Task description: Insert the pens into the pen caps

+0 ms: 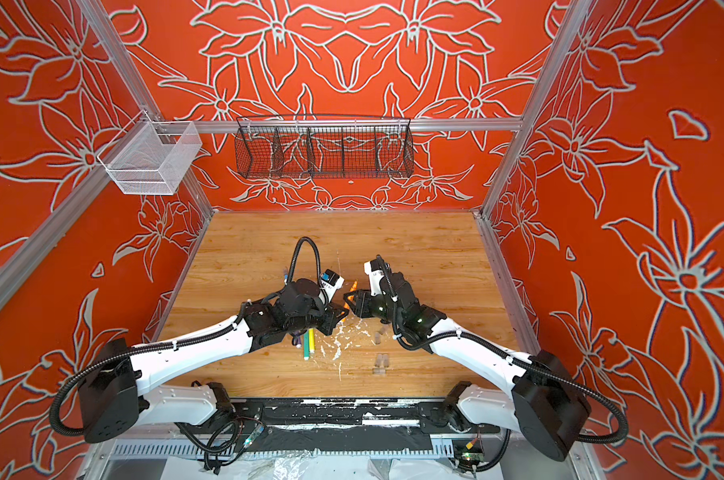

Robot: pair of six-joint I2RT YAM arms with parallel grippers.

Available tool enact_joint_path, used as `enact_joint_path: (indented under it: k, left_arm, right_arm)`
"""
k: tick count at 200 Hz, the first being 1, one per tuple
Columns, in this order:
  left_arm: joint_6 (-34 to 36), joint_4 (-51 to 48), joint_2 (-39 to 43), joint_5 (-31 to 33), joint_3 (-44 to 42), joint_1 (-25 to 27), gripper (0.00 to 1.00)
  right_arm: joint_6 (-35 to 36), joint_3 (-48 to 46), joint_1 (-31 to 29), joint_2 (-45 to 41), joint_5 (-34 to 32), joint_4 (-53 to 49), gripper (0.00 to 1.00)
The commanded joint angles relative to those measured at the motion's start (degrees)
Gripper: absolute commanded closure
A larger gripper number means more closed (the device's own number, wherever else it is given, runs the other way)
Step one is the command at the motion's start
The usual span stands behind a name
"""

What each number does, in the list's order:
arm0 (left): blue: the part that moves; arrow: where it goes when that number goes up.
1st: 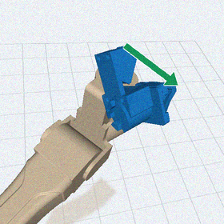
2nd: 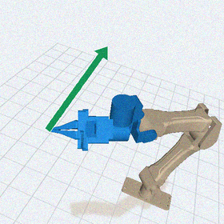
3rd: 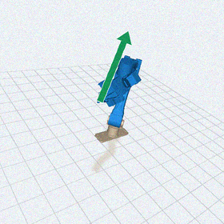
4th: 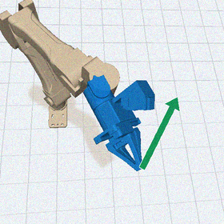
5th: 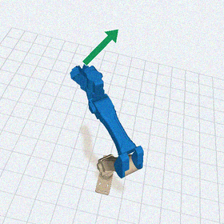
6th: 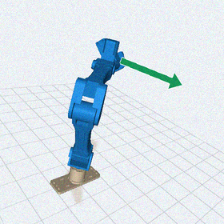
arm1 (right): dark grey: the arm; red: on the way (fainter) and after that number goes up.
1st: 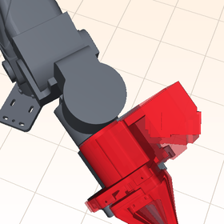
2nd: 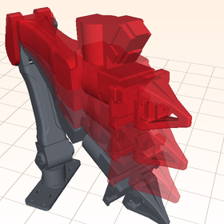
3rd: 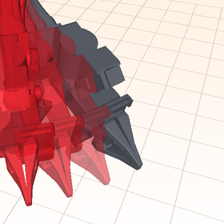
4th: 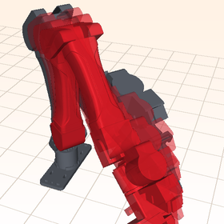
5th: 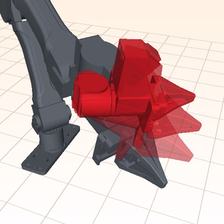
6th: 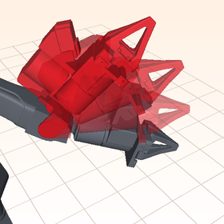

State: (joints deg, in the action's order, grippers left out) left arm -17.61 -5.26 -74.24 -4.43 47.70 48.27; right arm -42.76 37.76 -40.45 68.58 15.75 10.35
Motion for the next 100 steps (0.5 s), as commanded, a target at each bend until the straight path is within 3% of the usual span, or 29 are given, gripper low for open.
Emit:
enact_joint_path:
  k: [1, 33, 100]
  left_arm:
    - [1.36, 1.66, 0.74, -0.77, -0.5, 0.51, 1.0]
    - [1.57, 1.67, 0.61, -0.85, -0.42, 0.68, 1.0]
    - [1.92, 1.41, 0.0, -1.14, 0.02, 0.86, 1.0]
  right_arm:
    - [-1.06, -0.37, 0.21, 0.34, 0.99, 1.43, 0.7]
    - [-1.96, -0.71, 0.28, 0.24, 1.48, 2.04, 0.62]
    - [-4.06, -2.54, 2.03, -2.84, 2.18, 2.83, 0.61]
